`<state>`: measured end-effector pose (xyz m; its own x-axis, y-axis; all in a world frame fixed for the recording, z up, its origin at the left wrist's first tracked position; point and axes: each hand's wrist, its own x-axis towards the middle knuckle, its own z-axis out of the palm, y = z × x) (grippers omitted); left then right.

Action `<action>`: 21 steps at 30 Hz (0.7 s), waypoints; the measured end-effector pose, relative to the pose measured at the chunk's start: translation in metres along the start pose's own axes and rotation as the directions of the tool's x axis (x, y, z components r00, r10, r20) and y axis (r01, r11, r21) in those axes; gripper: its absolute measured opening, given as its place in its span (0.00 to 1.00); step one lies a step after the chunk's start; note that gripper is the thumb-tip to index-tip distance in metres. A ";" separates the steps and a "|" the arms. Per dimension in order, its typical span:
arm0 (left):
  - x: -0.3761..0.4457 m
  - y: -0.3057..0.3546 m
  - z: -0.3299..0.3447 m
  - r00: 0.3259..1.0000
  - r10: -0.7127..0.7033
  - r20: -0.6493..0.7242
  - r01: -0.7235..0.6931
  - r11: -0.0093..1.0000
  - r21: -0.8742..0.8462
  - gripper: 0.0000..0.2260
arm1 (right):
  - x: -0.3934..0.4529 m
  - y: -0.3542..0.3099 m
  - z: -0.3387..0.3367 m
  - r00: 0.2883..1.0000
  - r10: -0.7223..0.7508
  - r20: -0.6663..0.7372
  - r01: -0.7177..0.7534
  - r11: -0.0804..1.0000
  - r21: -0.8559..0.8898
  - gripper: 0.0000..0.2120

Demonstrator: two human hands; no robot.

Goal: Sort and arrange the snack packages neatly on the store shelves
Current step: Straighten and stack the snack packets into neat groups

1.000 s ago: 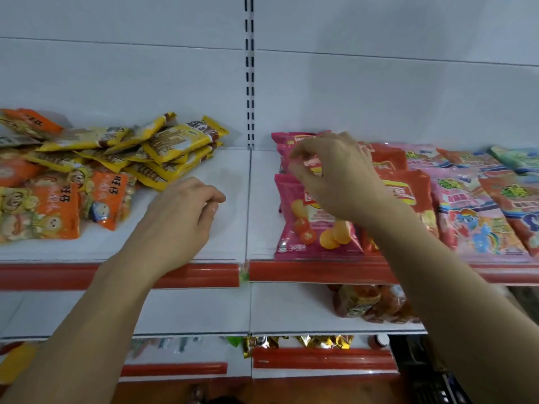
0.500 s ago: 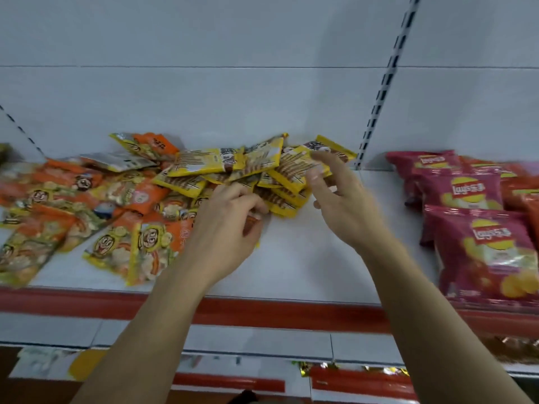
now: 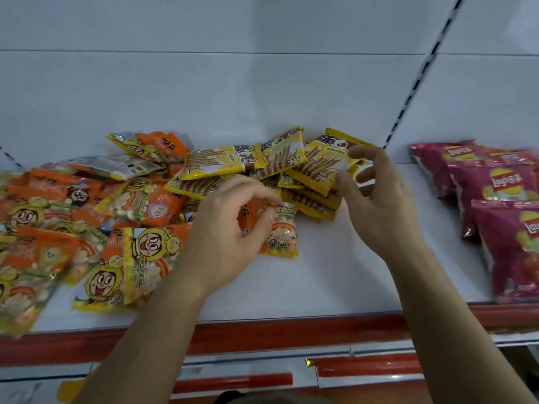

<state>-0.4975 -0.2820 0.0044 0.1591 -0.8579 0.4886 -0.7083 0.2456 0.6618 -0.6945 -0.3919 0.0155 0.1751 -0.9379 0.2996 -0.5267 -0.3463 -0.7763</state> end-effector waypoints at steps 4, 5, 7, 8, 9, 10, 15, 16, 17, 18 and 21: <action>0.000 0.003 -0.006 0.977 -0.135 -0.167 0.076 0.945 -0.319 0.09 | -0.023 -0.019 -0.003 0.981 -0.143 -0.129 0.143 0.990 -0.009 0.04; 0.001 0.003 -0.009 0.969 -0.166 -0.183 0.086 0.921 -0.380 0.10 | -0.030 -0.028 -0.001 0.981 -0.180 -0.076 0.180 0.984 -0.003 0.02; 0.003 0.004 -0.015 0.959 -0.201 -0.200 0.093 0.889 -0.448 0.10 | -0.041 -0.045 0.012 0.966 -0.243 0.089 0.246 0.969 -0.029 0.04; 0.003 0.003 -0.019 0.956 -0.211 -0.203 0.096 0.881 -0.463 0.10 | -0.046 -0.051 0.021 0.952 -0.260 0.164 0.271 0.961 -0.050 0.05; 0.003 0.002 -0.024 0.955 -0.218 -0.203 0.101 0.877 -0.469 0.10 | -0.050 -0.055 0.031 0.941 -0.263 0.215 0.283 0.957 -0.070 0.07; 0.001 0.001 -0.028 0.953 -0.224 -0.205 0.106 0.878 -0.468 0.09 | -0.054 -0.058 0.041 0.935 -0.258 0.244 0.288 0.953 -0.096 0.09; -0.015 -0.002 -0.053 0.959 -0.204 -0.195 0.146 0.950 -0.275 0.08 | -0.060 -0.062 0.064 0.938 -0.113 0.328 0.222 0.923 -0.315 0.27; -0.018 -0.003 -0.059 0.968 -0.172 -0.180 0.143 0.976 -0.165 0.08 | -0.060 -0.062 0.066 0.941 -0.097 0.324 0.210 0.919 -0.334 0.31; -0.021 -0.006 -0.064 0.978 -0.132 -0.160 0.128 0.991 -0.039 0.06 | -0.059 -0.062 0.067 0.946 -0.090 0.312 0.200 0.919 -0.339 0.33; -0.024 -0.008 -0.067 0.985 -0.105 -0.134 0.115 0.991 0.073 0.06 | -0.059 -0.061 0.068 0.950 -0.089 0.299 0.190 0.925 -0.328 0.34; -0.033 -0.020 -0.066 0.992 -0.106 -0.063 0.117 0.969 0.217 0.06 | -0.057 -0.056 0.069 0.954 -0.094 0.284 0.154 0.968 -0.196 0.30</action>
<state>-0.4427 -0.2290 0.0127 0.2764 -0.8487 0.4508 -0.8169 0.0396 0.5754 -0.6175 -0.3207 0.0040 0.4533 -0.8684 0.2012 -0.6460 -0.4756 -0.5971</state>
